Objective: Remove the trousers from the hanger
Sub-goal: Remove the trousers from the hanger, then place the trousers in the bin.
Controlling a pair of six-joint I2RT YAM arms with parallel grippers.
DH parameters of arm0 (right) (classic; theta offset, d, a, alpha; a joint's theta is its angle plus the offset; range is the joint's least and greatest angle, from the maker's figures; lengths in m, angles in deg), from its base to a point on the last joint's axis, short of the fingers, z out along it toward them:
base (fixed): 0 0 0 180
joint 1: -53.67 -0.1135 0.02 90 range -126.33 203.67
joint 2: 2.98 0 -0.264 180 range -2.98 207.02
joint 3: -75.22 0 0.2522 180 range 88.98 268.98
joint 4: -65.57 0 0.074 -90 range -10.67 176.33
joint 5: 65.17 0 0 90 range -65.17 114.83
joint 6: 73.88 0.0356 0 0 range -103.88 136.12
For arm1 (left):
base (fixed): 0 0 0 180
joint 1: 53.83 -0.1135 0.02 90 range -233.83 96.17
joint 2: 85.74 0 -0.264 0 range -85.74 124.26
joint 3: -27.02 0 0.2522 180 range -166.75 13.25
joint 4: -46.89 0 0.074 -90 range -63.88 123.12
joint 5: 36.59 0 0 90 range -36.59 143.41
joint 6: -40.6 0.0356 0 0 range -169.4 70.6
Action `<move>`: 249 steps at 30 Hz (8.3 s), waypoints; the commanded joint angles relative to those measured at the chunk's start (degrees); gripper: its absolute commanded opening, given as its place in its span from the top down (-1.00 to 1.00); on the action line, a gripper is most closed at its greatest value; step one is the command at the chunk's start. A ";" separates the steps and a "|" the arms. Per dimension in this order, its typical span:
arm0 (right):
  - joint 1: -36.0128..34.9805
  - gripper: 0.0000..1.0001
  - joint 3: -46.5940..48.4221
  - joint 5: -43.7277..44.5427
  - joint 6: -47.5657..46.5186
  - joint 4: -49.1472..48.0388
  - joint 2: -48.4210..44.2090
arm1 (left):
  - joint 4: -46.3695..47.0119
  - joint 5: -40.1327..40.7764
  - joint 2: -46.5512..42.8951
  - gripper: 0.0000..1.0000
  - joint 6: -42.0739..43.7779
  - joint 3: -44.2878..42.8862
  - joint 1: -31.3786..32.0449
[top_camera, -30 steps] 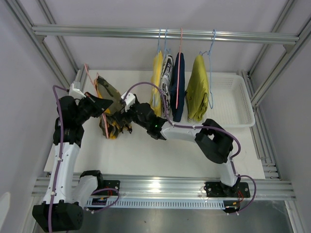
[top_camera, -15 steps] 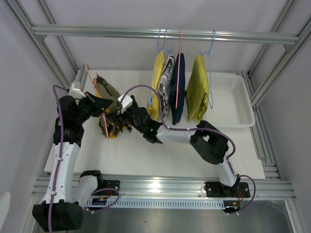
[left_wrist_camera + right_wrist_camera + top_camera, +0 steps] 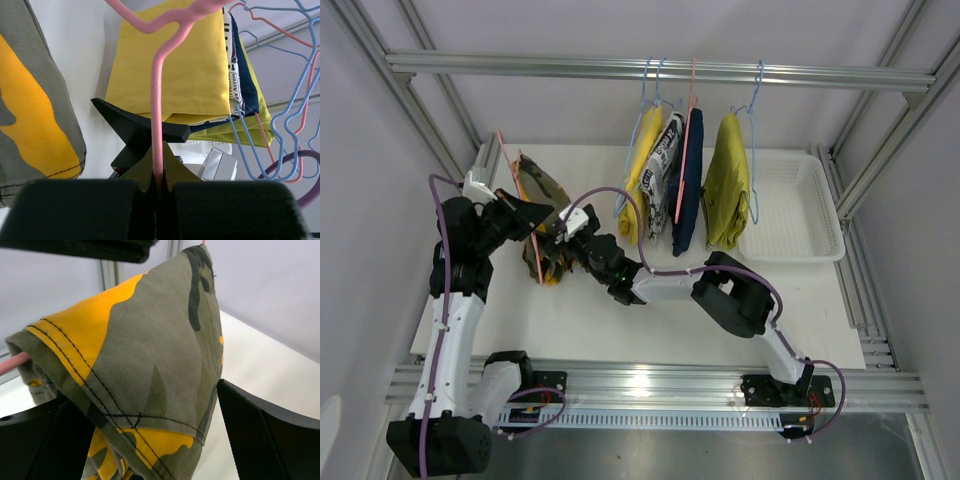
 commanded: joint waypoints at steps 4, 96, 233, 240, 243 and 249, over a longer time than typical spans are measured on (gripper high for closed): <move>-2.01 -0.99 3.41 4.76 -3.95 -11.31 3.52 | 6.74 -1.73 -0.69 0.99 0.85 -0.39 -0.83; -20.12 1.00 24.41 34.47 -44.73 14.43 -29.26 | 1.03 8.90 1.06 0.99 3.93 -0.82 -5.14; 51.77 1.00 -4.94 40.88 16.26 66.38 -64.59 | -2.93 6.80 6.95 0.99 10.17 -5.31 1.54; 53.88 1.00 -10.81 43.00 21.08 67.44 -63.97 | -2.84 6.53 6.95 0.99 10.17 -5.31 1.98; 54.23 1.00 -15.30 42.56 23.55 66.73 -63.27 | -3.01 6.79 7.13 0.99 10.52 -5.40 2.60; 55.11 1.00 -16.01 39.05 27.69 66.47 -56.61 | -3.10 6.97 7.22 0.99 10.70 -5.49 3.04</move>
